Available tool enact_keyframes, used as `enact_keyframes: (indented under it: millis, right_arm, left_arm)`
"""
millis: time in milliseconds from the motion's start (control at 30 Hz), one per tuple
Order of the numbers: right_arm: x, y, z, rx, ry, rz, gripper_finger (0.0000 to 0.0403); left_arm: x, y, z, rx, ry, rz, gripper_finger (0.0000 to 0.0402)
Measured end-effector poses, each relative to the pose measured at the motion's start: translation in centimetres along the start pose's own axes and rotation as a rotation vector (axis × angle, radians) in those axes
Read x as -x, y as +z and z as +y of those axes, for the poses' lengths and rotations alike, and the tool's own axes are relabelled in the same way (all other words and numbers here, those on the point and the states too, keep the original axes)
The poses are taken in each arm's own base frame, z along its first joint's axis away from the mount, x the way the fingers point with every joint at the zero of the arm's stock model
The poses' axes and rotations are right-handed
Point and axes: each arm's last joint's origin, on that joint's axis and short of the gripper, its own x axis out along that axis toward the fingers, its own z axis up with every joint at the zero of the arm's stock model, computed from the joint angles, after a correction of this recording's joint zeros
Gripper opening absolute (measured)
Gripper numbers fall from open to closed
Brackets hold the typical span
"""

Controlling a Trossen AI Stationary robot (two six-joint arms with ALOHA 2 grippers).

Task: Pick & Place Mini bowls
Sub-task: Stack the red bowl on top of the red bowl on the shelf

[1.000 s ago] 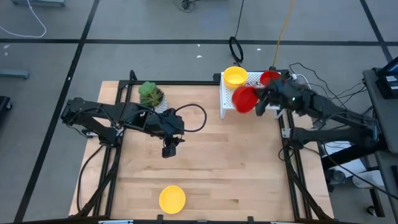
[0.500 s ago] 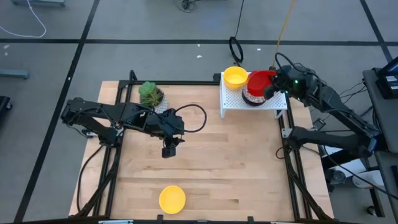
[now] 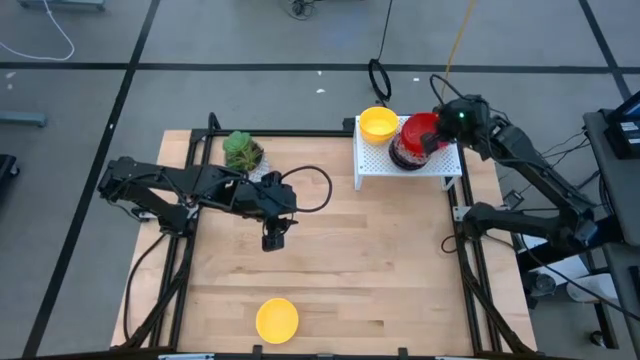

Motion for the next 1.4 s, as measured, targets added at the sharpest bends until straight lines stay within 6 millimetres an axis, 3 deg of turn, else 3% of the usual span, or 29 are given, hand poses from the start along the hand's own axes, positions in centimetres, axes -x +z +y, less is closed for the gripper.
enact_keyframes:
  millis: [200, 367, 533, 933, 1133, 1400]
  right_arm:
    - [0.5, 1.0, -0.4, -0.067, 0.096, -0.101, 0.0000]
    - [1.3, 1.6, -1.5, -0.087, -0.024, -0.113, 0.0000]
    - [1.6, 1.8, -2.0, -0.126, -0.031, -0.109, 0.0000]
    - [0.1, 2.5, -1.4, -0.156, -0.162, -0.068, 0.0000]
    - [-0.8, 3.1, -1.0, -0.132, -0.242, 0.038, 0.0000]
    - [-0.8, 4.2, -1.0, -0.183, -0.255, 0.103, 0.0000]
  left_arm:
    - [0.0, 0.0, 0.0, -0.012, 0.004, -0.001, 0.0131]
    - [0.0, 0.0, 0.0, -0.024, 0.012, -0.002, 0.0131]
    - [0.0, 0.0, 0.0, -0.023, 0.012, -0.001, 0.0131]
    - [0.0, -0.1, 0.1, -0.024, 0.015, 0.013, 0.0131]
    - [0.0, -0.4, 0.1, -0.028, 0.019, 0.037, 0.0131]
    - [0.0, -0.4, 0.1, -0.031, 0.020, 0.041, 0.0131]
